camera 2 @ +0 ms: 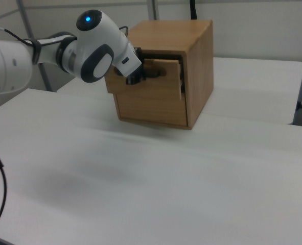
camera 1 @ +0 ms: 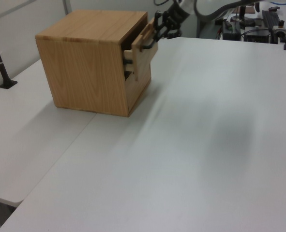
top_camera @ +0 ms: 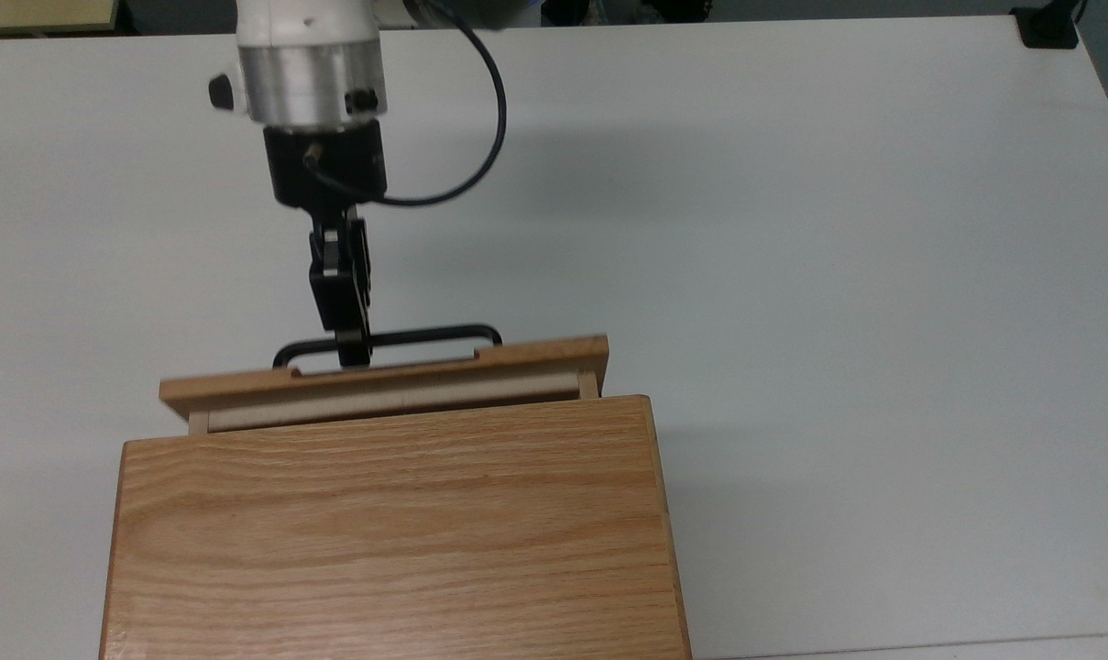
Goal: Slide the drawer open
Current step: 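Pull the handle straight out, sliding the upper drawer out of the cabinet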
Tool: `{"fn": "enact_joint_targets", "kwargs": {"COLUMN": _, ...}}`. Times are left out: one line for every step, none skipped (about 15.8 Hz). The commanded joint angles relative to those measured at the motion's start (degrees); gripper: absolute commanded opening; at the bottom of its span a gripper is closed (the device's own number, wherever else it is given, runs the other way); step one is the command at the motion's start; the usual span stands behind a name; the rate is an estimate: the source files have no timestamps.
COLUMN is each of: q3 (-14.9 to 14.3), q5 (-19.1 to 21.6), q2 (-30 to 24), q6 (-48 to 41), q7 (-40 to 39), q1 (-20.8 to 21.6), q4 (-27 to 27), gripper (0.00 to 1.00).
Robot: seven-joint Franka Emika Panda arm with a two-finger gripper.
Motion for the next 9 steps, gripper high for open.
{"fn": "enact_joint_targets", "kwargs": {"q3": -0.8, "q5": 0.4, "q2": -13.5, "q6": -5.5, "q7": -6.9, "q1": -0.4, "q4": -12.2, "gripper": 0.11}}
{"fn": "enact_joint_targets", "kwargs": {"q3": -0.7, "q5": 0.5, "q2": -16.0, "q6": -6.7, "q7": -8.3, "q1": -0.5, "q4": -14.9, "gripper": 0.11}}
{"fn": "enact_joint_targets", "kwargs": {"q3": -0.7, "q5": 0.6, "q2": -18.3, "q6": -8.1, "q7": -9.4, "q1": -0.5, "q4": -17.0, "gripper": 0.10}}
{"fn": "enact_joint_targets", "kwargs": {"q3": -0.8, "q5": 1.0, "q2": -20.3, "q6": -9.8, "q7": -10.4, "q1": -0.5, "q4": -18.4, "gripper": 0.10}}
{"fn": "enact_joint_targets", "kwargs": {"q3": -0.8, "q5": 1.3, "q2": -21.8, "q6": -11.7, "q7": -11.2, "q1": -0.5, "q4": -19.3, "gripper": 0.10}}
{"fn": "enact_joint_targets", "kwargs": {"q3": -0.9, "q5": 1.4, "q2": -22.6, "q6": -13.2, "q7": -11.5, "q1": -0.5, "q4": -19.7, "gripper": 0.10}}
{"fn": "enact_joint_targets", "kwargs": {"q3": -0.9, "q5": 1.4, "q2": -23.3, "q6": -14.0, "q7": -11.5, "q1": -0.5, "q4": -19.9, "gripper": 0.10}}
{"fn": "enact_joint_targets", "kwargs": {"q3": -0.9, "q5": 1.3, "q2": -24.7, "q6": -14.6, "q7": -11.8, "q1": -0.5, "q4": -21.4, "gripper": 0.10}}
{"fn": "enact_joint_targets", "kwargs": {"q3": -0.9, "q5": 1.3, "q2": -26.4, "q6": -15.1, "q7": -12.9, "q1": -0.5, "q4": -23.2, "gripper": 0.10}}
